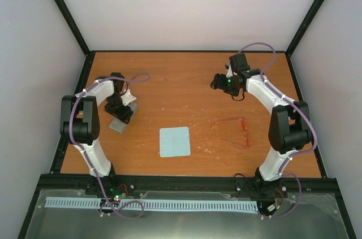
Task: Organize the sunglasses
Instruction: Pick up the sunglasses case from the center of the board.
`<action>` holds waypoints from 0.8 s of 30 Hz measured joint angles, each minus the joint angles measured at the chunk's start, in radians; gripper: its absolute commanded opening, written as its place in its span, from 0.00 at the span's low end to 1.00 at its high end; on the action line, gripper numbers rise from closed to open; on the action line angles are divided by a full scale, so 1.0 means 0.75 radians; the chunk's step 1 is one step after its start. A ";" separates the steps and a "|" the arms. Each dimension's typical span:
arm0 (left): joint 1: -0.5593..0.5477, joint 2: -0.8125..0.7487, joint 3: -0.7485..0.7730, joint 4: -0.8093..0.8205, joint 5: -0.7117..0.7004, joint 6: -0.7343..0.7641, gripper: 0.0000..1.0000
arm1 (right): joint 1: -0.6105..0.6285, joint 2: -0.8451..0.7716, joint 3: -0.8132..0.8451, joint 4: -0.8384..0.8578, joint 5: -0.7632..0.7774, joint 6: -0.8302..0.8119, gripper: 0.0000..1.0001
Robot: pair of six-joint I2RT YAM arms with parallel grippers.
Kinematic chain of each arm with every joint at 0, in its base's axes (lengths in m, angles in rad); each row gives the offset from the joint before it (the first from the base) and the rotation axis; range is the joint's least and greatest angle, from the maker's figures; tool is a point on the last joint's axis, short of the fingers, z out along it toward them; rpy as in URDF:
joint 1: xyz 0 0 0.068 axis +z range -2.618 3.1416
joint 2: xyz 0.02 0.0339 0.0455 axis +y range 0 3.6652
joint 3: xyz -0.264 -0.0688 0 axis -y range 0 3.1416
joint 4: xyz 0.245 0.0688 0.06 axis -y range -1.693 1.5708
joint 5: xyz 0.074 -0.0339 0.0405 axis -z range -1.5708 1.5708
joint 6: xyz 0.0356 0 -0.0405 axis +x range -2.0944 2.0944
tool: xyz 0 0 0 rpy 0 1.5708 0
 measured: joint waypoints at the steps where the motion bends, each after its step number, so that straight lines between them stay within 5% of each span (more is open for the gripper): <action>1: 0.000 0.000 0.000 0.002 -0.001 -0.003 0.74 | 0.000 0.000 0.000 0.002 -0.005 0.002 0.77; 10: 0.000 0.000 0.066 -0.008 0.049 -0.008 0.50 | 0.000 -0.005 -0.010 0.037 -0.068 -0.018 0.58; 16: 0.000 0.006 0.290 -0.066 0.348 -0.006 0.38 | 0.003 -0.023 -0.051 0.163 -0.273 -0.043 0.74; 20: -0.001 0.050 0.528 -0.123 0.737 0.004 0.37 | 0.009 -0.117 -0.199 0.494 -0.426 0.002 0.88; 24: -0.015 0.151 0.779 -0.158 1.111 0.027 0.35 | 0.016 -0.248 -0.380 0.904 -0.563 0.087 0.89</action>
